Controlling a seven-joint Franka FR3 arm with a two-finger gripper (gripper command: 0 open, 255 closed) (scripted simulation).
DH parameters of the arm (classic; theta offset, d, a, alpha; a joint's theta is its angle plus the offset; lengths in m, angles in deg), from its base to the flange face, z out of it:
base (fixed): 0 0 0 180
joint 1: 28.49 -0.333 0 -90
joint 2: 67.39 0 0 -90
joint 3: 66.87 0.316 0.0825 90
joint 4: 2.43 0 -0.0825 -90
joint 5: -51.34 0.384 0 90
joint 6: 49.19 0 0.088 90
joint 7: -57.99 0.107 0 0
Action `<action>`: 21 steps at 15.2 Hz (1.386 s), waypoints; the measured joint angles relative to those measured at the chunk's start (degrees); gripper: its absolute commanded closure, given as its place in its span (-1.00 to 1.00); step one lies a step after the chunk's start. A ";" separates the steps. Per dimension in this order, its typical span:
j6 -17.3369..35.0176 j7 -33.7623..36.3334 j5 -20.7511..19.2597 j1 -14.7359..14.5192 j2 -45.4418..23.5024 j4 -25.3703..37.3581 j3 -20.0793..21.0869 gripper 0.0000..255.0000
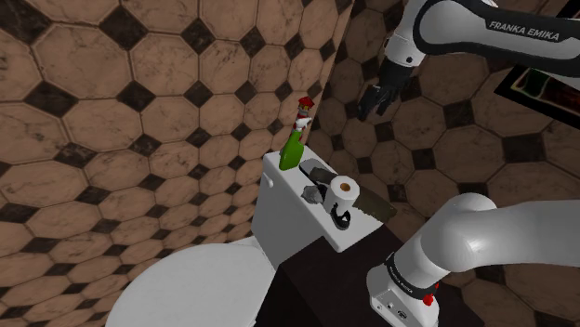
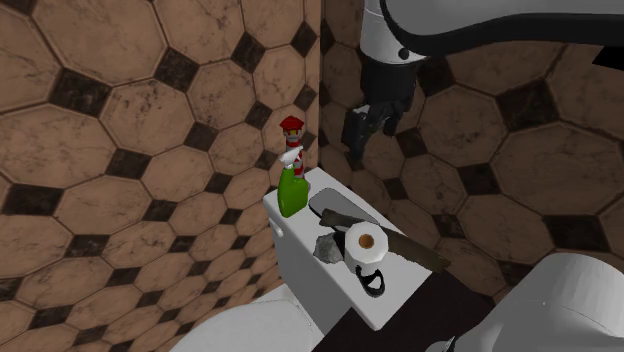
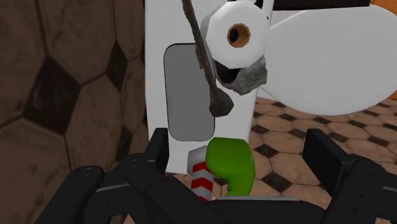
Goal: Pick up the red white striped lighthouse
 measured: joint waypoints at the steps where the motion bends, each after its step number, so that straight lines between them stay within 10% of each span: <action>1: 2.51 0.04 -0.65 0.12 -1.39 -0.27 0.02 -1.00; 21: 40.66 11.89 -19.24 4.51 -35.66 12.01 4.04 -1.00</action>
